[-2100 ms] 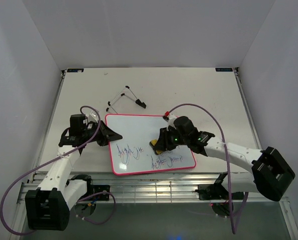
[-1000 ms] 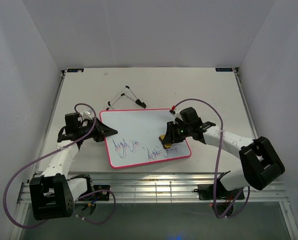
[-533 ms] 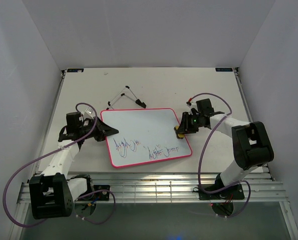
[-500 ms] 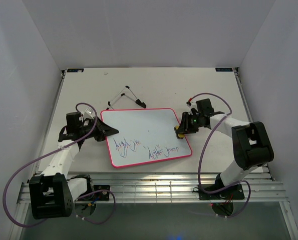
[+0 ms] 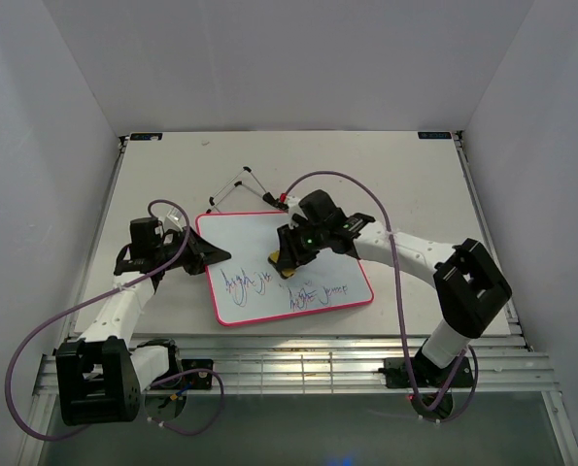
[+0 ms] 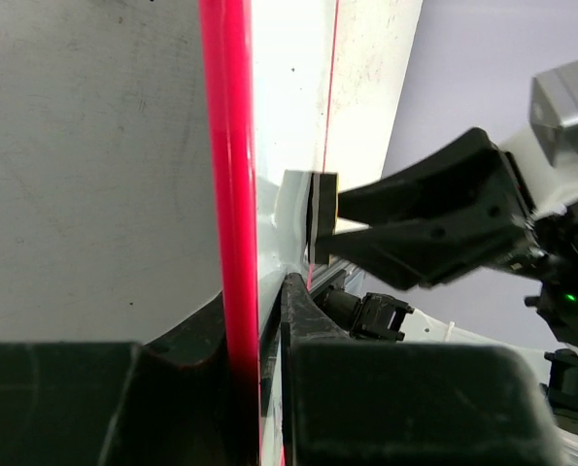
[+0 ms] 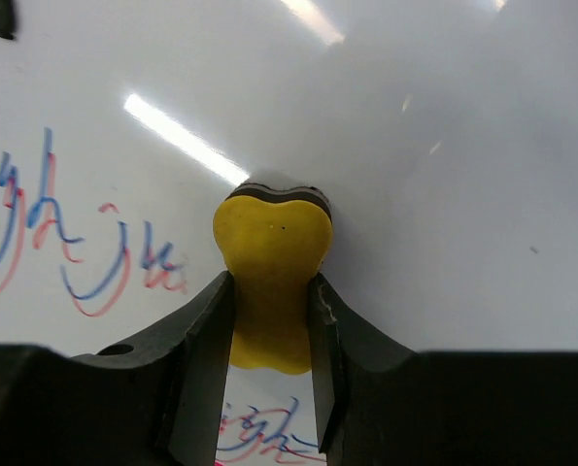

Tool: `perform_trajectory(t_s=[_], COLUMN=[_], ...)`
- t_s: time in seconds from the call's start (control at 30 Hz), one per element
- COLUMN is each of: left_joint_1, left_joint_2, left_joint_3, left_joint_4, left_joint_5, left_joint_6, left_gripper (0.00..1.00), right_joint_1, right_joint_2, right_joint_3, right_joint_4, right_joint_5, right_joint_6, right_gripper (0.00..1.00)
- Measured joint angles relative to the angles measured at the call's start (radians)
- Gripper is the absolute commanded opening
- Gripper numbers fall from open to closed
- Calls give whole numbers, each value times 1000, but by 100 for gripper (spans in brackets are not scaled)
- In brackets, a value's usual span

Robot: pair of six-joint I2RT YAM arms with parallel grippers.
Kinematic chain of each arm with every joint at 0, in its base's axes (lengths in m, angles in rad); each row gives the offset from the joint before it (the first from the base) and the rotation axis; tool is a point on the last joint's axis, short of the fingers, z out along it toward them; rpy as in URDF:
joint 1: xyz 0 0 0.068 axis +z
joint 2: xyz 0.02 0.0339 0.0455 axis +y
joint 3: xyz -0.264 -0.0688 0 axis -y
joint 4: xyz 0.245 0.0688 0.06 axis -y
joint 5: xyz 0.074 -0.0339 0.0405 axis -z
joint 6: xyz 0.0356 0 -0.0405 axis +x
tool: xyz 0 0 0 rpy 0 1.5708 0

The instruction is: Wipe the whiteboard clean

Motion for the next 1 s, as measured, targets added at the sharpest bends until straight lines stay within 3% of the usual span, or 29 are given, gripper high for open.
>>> perform_trajectory(t_s=[0.1,0.2,0.33,0.53,0.63,0.8,1.0], left_joint_1=[-2,-3,-9,-13,-15,-15,-15], left_joint_2=[0,2,2,1,0,-3,-3], left_joint_3=[0,-5,-11,-11,-11,-11,-14], left_joint_4=[-2,-5,-5,2,6,4,-5], left_joint_5=[-6,-17,-24,-23,-23,-27,-34], left_joint_6=[1,3,2,-1,-3,-5,-1], left_gripper=[0,0,0,0,0,0,0], right_joint_1=[61,33,-77,-291,-307,-168,190], right_joint_2=[49,85,117,157,156,92,24], right_joint_3=[87,115,99,71,71,52,98], right_joint_4=[-19,-42,-31,-67,-96,-89,-36], right_joint_5=[-2,-38,-40,103,149,177,172], right_joint_6=[2,10,10,-13,-24,-31,45], right_gripper=[29,29,29,29,29,29,29])
